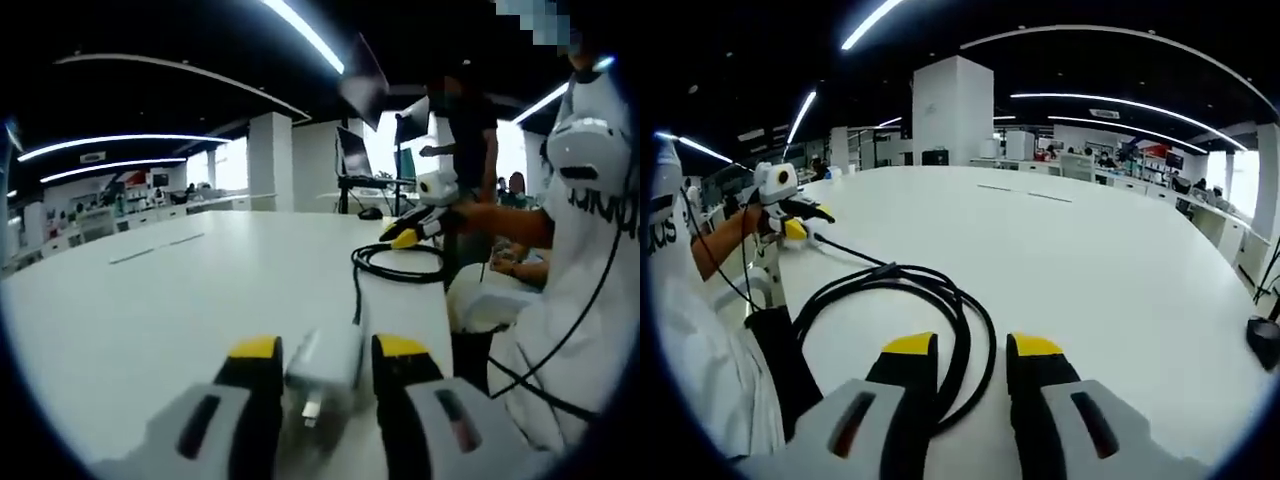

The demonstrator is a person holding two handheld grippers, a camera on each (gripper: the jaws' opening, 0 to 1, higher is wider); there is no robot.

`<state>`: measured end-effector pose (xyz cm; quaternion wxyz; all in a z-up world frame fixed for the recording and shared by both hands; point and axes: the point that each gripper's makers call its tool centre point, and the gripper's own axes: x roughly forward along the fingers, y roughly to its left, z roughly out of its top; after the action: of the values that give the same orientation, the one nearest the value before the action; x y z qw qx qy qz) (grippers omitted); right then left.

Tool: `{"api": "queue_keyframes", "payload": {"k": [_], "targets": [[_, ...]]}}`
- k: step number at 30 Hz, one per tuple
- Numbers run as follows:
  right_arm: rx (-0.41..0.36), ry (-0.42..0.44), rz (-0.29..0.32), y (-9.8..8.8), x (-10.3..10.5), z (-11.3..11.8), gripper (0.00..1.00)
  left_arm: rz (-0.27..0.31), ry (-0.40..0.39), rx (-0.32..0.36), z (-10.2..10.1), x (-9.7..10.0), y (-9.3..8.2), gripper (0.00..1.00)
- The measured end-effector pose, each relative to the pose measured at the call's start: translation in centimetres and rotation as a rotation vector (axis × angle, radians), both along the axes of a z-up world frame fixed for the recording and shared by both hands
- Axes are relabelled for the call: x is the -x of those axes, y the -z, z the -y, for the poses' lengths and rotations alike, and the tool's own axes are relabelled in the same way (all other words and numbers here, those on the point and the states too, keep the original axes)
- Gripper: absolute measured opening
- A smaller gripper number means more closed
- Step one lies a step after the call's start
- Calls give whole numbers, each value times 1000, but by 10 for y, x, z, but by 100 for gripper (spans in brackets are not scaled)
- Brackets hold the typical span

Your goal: Plug the desk Type‑C cable into the charger adapter.

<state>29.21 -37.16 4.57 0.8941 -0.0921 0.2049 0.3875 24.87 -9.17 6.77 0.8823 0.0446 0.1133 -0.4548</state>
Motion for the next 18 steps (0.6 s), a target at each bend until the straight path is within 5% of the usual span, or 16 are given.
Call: {"api": "queue_keyframes", "payload": {"k": [18], "targets": [[34, -6, -38, 5, 0, 1, 18, -76, -6, 41, -3, 2, 1, 27]]}}
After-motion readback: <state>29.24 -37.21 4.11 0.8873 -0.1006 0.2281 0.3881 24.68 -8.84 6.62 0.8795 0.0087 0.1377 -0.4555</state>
